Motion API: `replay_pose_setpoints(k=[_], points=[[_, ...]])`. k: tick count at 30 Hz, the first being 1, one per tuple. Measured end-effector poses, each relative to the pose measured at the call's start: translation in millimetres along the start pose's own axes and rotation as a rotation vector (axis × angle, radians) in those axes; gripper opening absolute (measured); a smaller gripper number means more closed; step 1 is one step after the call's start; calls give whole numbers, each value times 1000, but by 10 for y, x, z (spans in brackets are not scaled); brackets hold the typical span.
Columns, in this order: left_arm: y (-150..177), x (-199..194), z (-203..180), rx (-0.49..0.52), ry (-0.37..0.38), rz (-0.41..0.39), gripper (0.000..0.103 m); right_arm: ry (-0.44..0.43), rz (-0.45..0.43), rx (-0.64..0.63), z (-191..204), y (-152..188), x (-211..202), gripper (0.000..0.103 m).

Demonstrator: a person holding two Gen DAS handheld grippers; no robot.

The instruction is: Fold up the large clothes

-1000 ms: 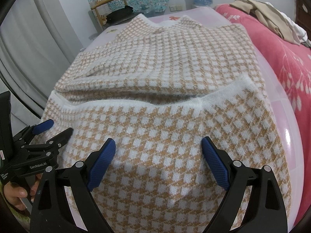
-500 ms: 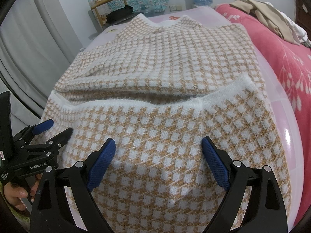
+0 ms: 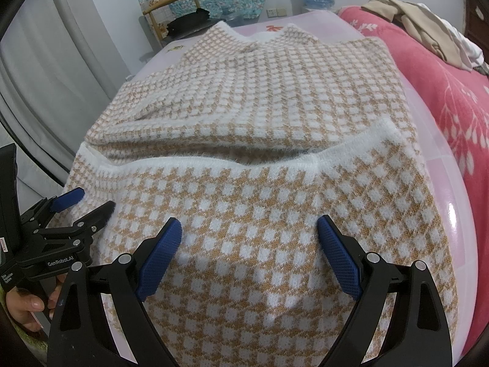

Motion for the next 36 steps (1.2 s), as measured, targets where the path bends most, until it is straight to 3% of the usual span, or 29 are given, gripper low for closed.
replay_pose_setpoints(k=[12,16,19,25,29,34,36], points=[[-1,0,-5,9,7,5,98,-5,-3,13,2,-5,-18,86],[-64,-14,5,20,30,22,98,-18,-14,30,-8,-41,-79,86],[-193,-120,38,14,63,-15,98,-29,-36,25,-26,-140,-203,86],[-761,-409,133,35,99,-138,98,-105,-86,-25,99,-486,-516,86],[-1331,-509,211,51,140,-222,98,-169,-115,-70,189,-825,-672,86],[-1925,-356,260,44,194,-250,98,-199,-138,-129,137,-1396,-641,86],[-2180,-185,250,33,217,-265,98,-172,-128,-136,25,-1610,-508,86]])
Point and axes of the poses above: each gripper's, at about its wrist camera, not at the fingertips, and x roughly the way its jaws point, z to its left, y to its underside, the point moved 5 cm from there along x, roughly the way its jaws point, and after that the axes turned 12 degrees about -z, right-handed, at the moved point
